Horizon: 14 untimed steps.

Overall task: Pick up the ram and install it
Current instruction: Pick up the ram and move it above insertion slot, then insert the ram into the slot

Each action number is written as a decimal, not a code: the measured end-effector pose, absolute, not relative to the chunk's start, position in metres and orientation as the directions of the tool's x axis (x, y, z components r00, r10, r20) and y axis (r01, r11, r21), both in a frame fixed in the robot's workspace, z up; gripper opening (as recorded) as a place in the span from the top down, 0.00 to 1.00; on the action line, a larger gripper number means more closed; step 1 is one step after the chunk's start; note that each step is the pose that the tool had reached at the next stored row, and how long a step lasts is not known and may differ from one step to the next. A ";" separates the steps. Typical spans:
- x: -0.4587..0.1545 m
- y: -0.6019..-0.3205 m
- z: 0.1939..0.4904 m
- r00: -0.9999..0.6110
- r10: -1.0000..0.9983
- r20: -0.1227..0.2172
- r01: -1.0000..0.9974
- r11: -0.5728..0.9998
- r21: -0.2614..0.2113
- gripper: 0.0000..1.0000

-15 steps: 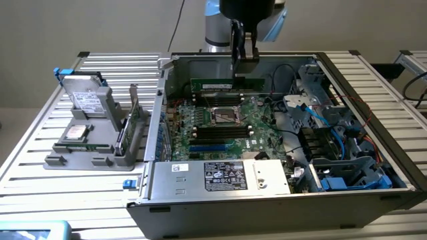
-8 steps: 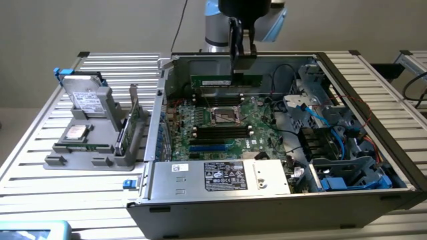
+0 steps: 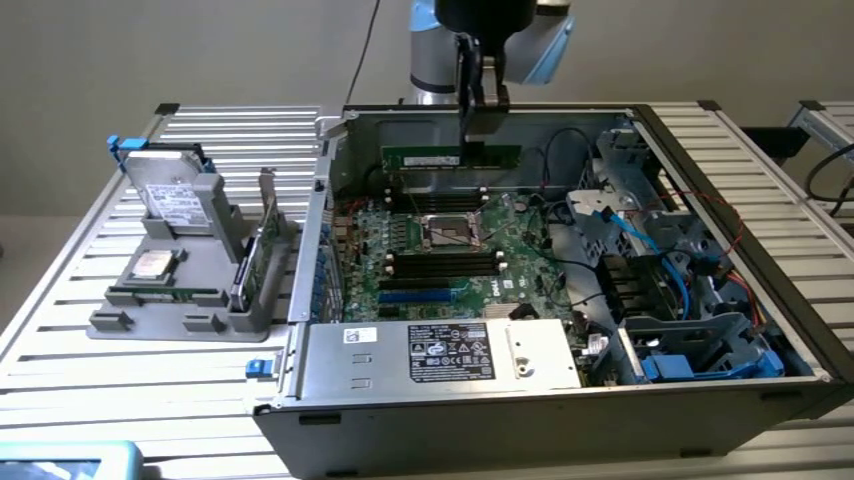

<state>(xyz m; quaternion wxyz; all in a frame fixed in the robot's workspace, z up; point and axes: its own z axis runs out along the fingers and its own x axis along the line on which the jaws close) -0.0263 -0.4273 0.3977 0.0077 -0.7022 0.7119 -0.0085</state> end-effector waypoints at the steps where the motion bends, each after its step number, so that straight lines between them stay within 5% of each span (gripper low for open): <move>1: -0.026 -0.426 0.397 -0.013 -1.000 0.001 -1.000 0.013 -0.023 0.87; 14: -0.026 -0.416 0.383 -0.003 -1.000 0.001 -1.000 0.003 -0.022 0.87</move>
